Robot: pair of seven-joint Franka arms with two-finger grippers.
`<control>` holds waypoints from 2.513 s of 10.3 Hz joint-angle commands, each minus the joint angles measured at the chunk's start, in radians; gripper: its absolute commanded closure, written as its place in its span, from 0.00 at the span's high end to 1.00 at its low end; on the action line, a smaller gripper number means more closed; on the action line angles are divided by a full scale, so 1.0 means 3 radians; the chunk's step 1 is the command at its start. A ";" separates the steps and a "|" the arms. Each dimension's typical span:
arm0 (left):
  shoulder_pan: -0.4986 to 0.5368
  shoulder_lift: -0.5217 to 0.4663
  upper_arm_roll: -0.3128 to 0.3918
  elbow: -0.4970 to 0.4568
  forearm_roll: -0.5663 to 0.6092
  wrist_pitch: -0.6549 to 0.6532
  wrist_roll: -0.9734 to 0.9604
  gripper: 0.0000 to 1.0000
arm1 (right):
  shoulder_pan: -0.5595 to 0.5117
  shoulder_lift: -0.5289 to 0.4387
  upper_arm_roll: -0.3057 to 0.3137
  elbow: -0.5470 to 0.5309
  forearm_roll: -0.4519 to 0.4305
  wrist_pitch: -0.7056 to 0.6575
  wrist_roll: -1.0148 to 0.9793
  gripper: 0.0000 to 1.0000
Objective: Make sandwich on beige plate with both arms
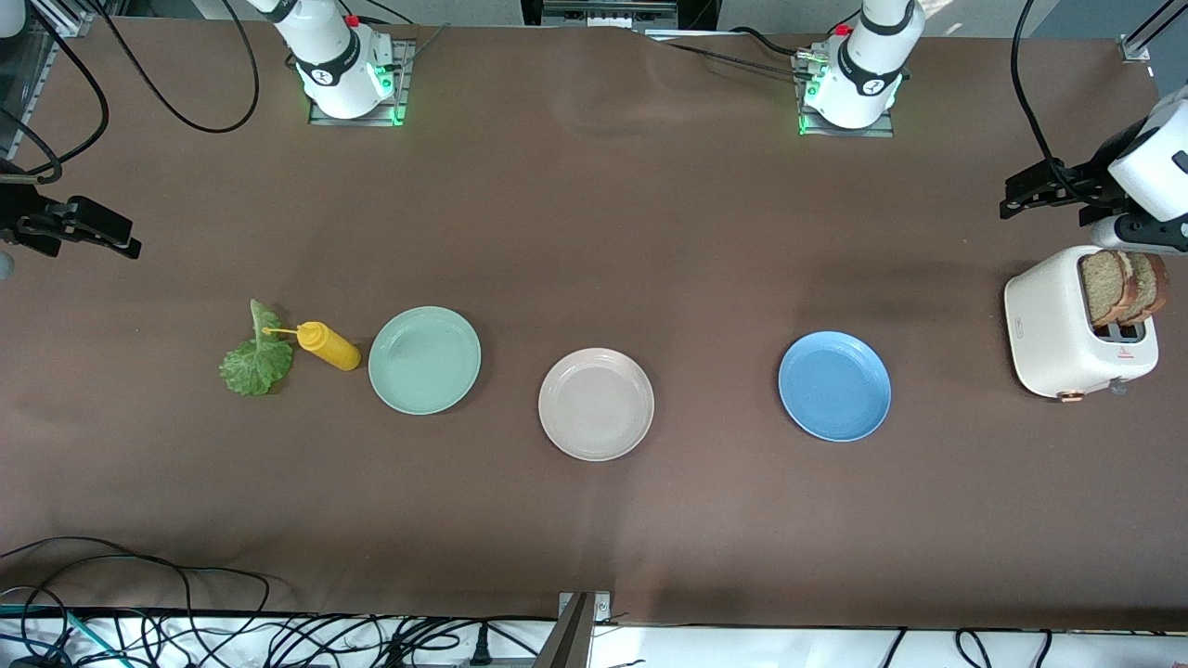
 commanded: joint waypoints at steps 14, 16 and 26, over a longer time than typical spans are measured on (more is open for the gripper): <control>0.1534 0.0493 0.0000 -0.0817 0.0087 0.1220 0.1683 1.00 | -0.0005 -0.0014 0.0008 0.0048 0.0048 -0.0069 -0.0050 1.00; 0.1575 0.0585 0.0005 -0.0817 0.0087 0.1311 0.1745 1.00 | -0.0010 -0.0019 0.0008 0.0048 0.0048 -0.0074 -0.0055 1.00; 0.1698 0.0830 0.0000 -0.0766 0.0020 0.1414 0.1996 0.00 | -0.0010 -0.0019 0.0003 0.0048 0.0048 -0.0079 -0.0050 1.00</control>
